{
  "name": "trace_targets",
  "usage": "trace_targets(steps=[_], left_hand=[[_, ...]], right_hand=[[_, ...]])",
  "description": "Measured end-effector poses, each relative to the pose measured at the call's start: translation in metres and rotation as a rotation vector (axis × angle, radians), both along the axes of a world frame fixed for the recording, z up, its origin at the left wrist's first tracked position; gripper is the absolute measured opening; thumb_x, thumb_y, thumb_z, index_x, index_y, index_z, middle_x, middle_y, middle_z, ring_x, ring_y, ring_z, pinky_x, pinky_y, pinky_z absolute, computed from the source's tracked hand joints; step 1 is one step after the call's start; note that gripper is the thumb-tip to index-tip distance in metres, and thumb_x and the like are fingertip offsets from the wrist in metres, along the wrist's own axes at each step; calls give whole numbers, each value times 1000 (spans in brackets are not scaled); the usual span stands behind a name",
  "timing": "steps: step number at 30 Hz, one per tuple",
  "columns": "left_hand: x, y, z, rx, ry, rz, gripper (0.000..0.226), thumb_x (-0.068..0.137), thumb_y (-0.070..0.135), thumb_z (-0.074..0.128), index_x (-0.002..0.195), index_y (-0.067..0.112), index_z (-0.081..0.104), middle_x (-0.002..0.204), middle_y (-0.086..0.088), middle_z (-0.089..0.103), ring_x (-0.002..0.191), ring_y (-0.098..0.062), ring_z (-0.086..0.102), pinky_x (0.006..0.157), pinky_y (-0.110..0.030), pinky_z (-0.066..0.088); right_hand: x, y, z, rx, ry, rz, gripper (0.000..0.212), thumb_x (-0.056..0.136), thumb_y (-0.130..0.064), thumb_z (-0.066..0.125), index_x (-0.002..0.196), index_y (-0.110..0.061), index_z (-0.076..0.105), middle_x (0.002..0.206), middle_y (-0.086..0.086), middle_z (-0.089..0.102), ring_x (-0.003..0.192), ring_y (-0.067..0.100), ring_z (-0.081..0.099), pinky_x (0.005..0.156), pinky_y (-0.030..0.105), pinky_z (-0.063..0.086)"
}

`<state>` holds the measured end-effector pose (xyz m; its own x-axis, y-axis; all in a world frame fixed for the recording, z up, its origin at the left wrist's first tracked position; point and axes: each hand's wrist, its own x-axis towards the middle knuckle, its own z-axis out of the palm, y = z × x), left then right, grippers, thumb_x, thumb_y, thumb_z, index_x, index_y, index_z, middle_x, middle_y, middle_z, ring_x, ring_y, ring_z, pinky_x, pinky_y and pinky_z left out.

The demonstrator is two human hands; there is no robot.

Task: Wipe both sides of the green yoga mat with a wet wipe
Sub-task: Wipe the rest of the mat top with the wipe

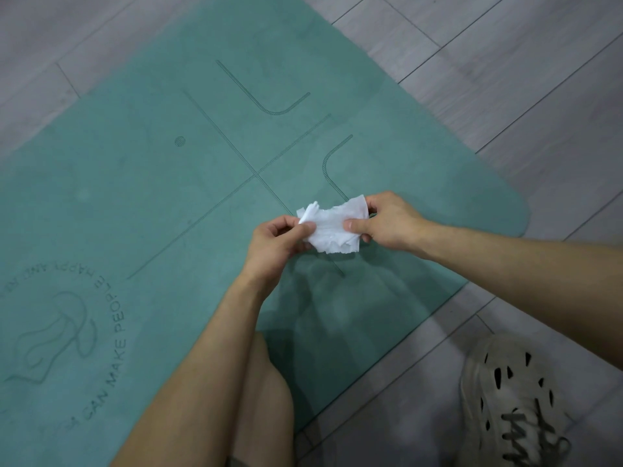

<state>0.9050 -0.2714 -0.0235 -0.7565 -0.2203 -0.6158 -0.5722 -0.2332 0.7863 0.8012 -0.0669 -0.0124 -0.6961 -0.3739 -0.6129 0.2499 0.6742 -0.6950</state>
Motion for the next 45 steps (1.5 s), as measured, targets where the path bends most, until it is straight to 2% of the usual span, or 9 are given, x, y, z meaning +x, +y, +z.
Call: trace_targets(steps=[8, 15, 17, 19, 24, 29, 32, 40, 45], left_hand=[[1, -14, 4, 230, 33, -21, 18, 96, 18, 73, 87, 9, 59, 108, -15, 69, 101, -25, 70, 90, -33, 60], [1, -25, -8, -226, -20, 91, 30, 103, -1, 63, 82, 12, 44, 83, -19, 71, 74, -32, 69, 67, -39, 62], [0, -19, -4, -140, -36, 103, 19, 102, 12, 70, 98, 9, 52, 94, -20, 72, 84, -37, 75, 75, -45, 66], [-1, -8, 0, -56, -108, 49, 44, 96, 35, 77, 117, 2, 56, 108, -20, 74, 96, -36, 78, 80, -48, 66], [-5, 5, 8, 3, -191, -100, 49, 99, 48, 70, 122, 5, 68, 106, -9, 79, 99, -31, 78, 67, -35, 58], [-4, 2, 6, 281, -159, 57, 16, 101, 12, 68, 113, 2, 68, 109, -16, 77, 95, -26, 76, 97, -44, 61], [-5, -2, 7, 314, -118, 161, 11, 100, 4, 67, 110, 3, 71, 111, -16, 78, 95, -23, 78, 84, -35, 64], [-2, -4, -6, -86, -118, 97, 21, 91, -2, 78, 109, -6, 68, 102, -24, 75, 88, -31, 77, 71, -34, 65], [-5, -3, -11, -374, -76, 101, 33, 81, 8, 90, 98, -4, 64, 92, -23, 74, 67, -35, 75, 63, -53, 65]], right_hand=[[-9, 2, -1, -34, 24, -38, 23, 93, -11, 78, 111, -25, 77, 81, -5, 75, 60, 7, 64, 57, 17, 46], [-17, 10, -3, 98, 85, -51, 23, 92, -10, 74, 112, -21, 79, 93, -4, 77, 79, 14, 68, 72, 26, 49], [-17, 11, 0, 63, 58, -78, 20, 93, -8, 71, 106, -22, 79, 85, -5, 75, 73, 12, 65, 71, 27, 49], [-13, 5, 3, 1, 26, -88, 21, 94, -5, 69, 98, -23, 78, 81, -4, 74, 70, 12, 64, 72, 30, 51], [-7, -10, 9, -163, -71, -134, 29, 91, 0, 65, 96, -25, 80, 106, 2, 80, 103, 19, 73, 98, 38, 56], [-9, -13, 9, -200, -110, -204, 30, 87, 7, 59, 95, -14, 80, 95, 8, 80, 81, 17, 68, 87, 43, 58], [-7, -7, 2, -113, -88, -202, 31, 92, 4, 57, 92, -19, 78, 90, 4, 80, 64, 13, 67, 73, 38, 60], [2, -10, -6, -99, -104, -227, 13, 91, -13, 80, 99, -22, 75, 96, 4, 80, 73, 17, 70, 68, 32, 58], [1, -23, -4, -36, -75, -173, 11, 88, -16, 79, 96, -24, 79, 89, -5, 79, 73, 13, 70, 86, 39, 63]])
